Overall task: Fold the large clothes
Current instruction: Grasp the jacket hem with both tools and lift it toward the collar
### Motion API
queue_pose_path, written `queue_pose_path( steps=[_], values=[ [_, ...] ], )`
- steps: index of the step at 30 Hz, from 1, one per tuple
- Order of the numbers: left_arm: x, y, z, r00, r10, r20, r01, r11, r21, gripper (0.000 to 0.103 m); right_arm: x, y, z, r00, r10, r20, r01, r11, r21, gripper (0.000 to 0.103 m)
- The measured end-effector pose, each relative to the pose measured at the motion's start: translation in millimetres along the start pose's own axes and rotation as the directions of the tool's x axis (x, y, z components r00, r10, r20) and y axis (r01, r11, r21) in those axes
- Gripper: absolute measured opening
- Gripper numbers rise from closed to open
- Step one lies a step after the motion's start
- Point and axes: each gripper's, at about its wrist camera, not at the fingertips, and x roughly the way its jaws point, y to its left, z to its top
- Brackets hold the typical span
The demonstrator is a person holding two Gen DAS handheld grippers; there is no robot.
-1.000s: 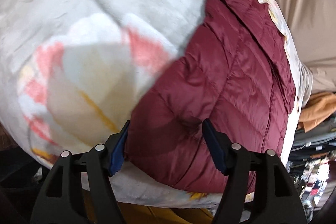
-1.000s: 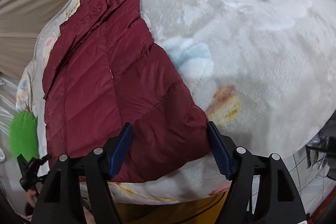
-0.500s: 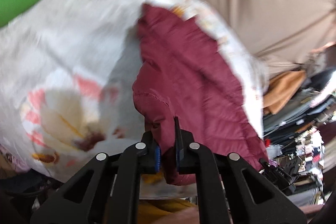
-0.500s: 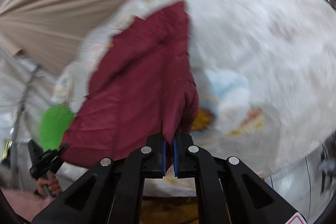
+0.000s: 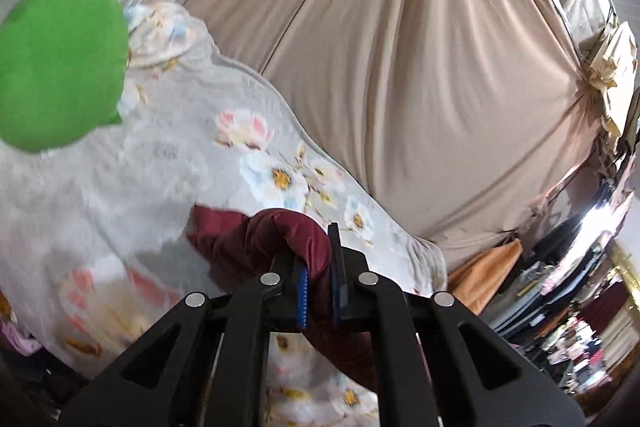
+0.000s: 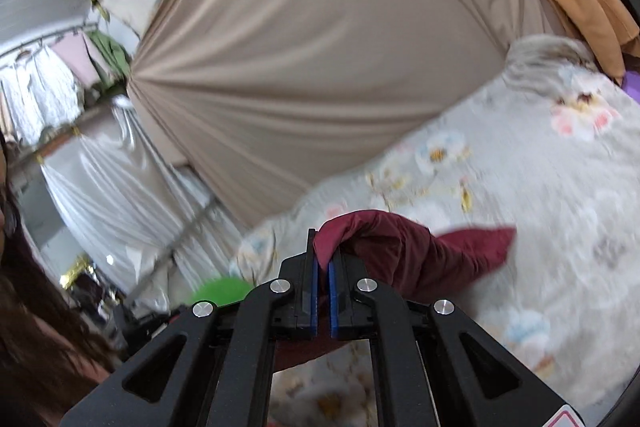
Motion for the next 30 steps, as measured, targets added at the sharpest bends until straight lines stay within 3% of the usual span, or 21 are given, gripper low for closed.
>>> queue_pose_path(
  steps=[4, 7, 10, 14, 20, 24, 27, 28, 30],
  values=[
    [65.5, -5.6, 8.9, 0.995, 0.083, -0.061, -0.080, 0.995, 0.057, 0.007, 40.0, -25.8, 13.9, 0.993, -0.117, -0.014, 0.118, 0.992, 0.036, 0.004],
    [135.3, -0.9, 2.7, 0.971, 0.199, -0.129, -0.186, 0.977, 0.106, 0.007, 87.6, -65.3, 13.1, 0.974, -0.214, -0.077, 0.222, 0.969, 0.106, 0.004],
    [196.8, 16.5, -6.5, 0.931, 0.320, -0.177, -0.300, 0.945, 0.132, 0.007, 134.4, -97.7, 7.1, 0.945, -0.297, -0.139, 0.314, 0.941, 0.124, 0.004],
    [256.6, 41.9, -20.1, 0.880, 0.416, -0.229, -0.389, 0.908, 0.156, 0.007, 181.6, -131.7, -5.3, 0.895, -0.394, -0.208, 0.423, 0.898, 0.120, 0.004],
    [310.9, 55.9, -30.3, 0.831, 0.496, -0.253, -0.460, 0.868, 0.189, 0.008, 231.9, -171.6, -13.4, 0.845, -0.469, -0.256, 0.510, 0.851, 0.125, 0.004],
    [347.6, 65.4, -37.2, 0.789, 0.547, -0.280, -0.500, 0.837, 0.225, 0.011, 264.3, -187.7, -15.0, 0.803, -0.517, -0.297, 0.558, 0.826, 0.072, 0.006],
    [362.6, 73.3, -38.8, 0.786, 0.546, -0.291, -0.506, 0.838, 0.205, 0.013, 279.6, -201.4, -16.3, 0.791, -0.526, -0.313, 0.575, 0.814, 0.085, 0.009],
    [363.6, 73.6, -37.6, 0.791, 0.539, -0.288, -0.504, 0.842, 0.192, 0.014, 279.6, -204.5, -15.5, 0.797, -0.520, -0.307, 0.572, 0.813, 0.109, 0.010],
    [355.8, 73.4, -29.6, 0.822, 0.504, -0.266, -0.484, 0.864, 0.140, 0.019, 269.9, -207.7, -11.8, 0.828, -0.489, -0.273, 0.544, 0.820, 0.180, 0.015]
  ],
)
